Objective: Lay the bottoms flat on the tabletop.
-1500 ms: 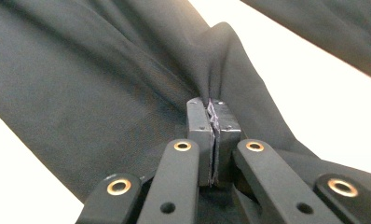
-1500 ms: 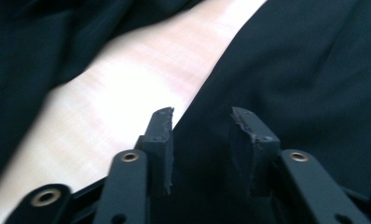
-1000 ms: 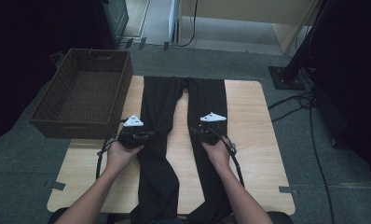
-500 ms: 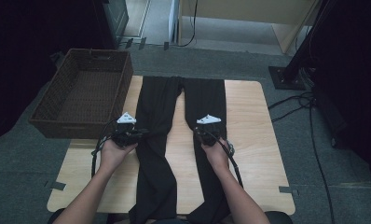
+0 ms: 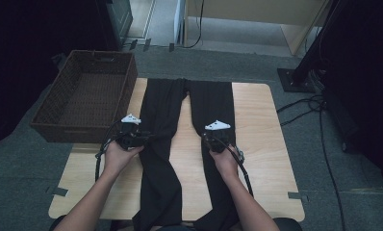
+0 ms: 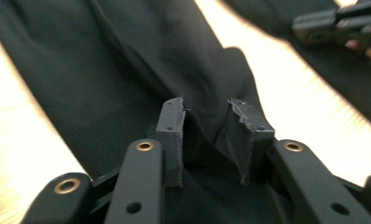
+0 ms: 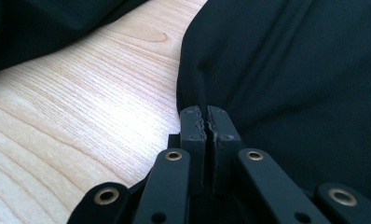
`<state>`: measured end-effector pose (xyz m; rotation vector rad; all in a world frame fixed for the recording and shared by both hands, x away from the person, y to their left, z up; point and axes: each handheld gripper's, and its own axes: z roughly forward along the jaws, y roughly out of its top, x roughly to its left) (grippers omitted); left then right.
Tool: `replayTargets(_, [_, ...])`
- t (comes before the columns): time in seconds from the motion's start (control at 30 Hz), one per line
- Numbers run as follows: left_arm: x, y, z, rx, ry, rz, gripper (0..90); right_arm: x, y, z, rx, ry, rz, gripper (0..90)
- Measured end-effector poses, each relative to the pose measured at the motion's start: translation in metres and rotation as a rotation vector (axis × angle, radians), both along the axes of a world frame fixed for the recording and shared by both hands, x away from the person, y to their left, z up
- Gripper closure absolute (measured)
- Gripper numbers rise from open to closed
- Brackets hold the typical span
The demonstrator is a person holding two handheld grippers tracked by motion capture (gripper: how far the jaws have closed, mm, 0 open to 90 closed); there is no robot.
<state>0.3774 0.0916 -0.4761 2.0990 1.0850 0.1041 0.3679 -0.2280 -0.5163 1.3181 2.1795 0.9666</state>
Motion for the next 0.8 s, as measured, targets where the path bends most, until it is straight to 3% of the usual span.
replayTargets(0.1, [0.006, -0.006, -0.005, 0.032, 0.03, -0.017, 88.3, -0.001, 0.0, 0.0, 0.001, -0.001, 0.0, 86.6])
replayTargets(0.17, [0.009, -0.012, -0.003, 0.005, 0.041, -0.035, 89.9, -0.001, 0.0, 0.0, 0.0, -0.003, -0.001, 86.6])
replayTargets(0.27, [0.014, -0.027, 0.011, -0.012, 0.009, -0.071, 90.0, -0.001, 0.001, 0.0, -0.008, -0.01, -0.003, 86.7])
replayTargets(0.47, [0.022, -0.056, 0.054, -0.024, -0.073, -0.134, 90.0, -0.001, 0.001, -0.001, -0.008, -0.012, -0.001, 86.7])
replayTargets(0.67, [0.029, -0.065, 0.101, -0.035, -0.139, -0.165, 90.0, -0.001, 0.001, -0.001, -0.011, -0.016, 0.002, 86.6])
replayTargets(0.73, [0.028, -0.067, 0.119, -0.048, -0.18, -0.18, 90.0, -0.001, 0.001, -0.001, -0.011, -0.014, 0.002, 86.7])
replayTargets(0.77, [0.028, -0.067, 0.119, -0.048, -0.18, -0.18, 90.0, -0.001, 0.001, -0.001, -0.013, -0.014, 0.002, 86.6])
replayTargets(0.8, [0.027, -0.064, 0.135, -0.092, -0.217, -0.177, 90.0, -0.001, 0.001, -0.001, -0.011, -0.014, 0.001, 86.7])
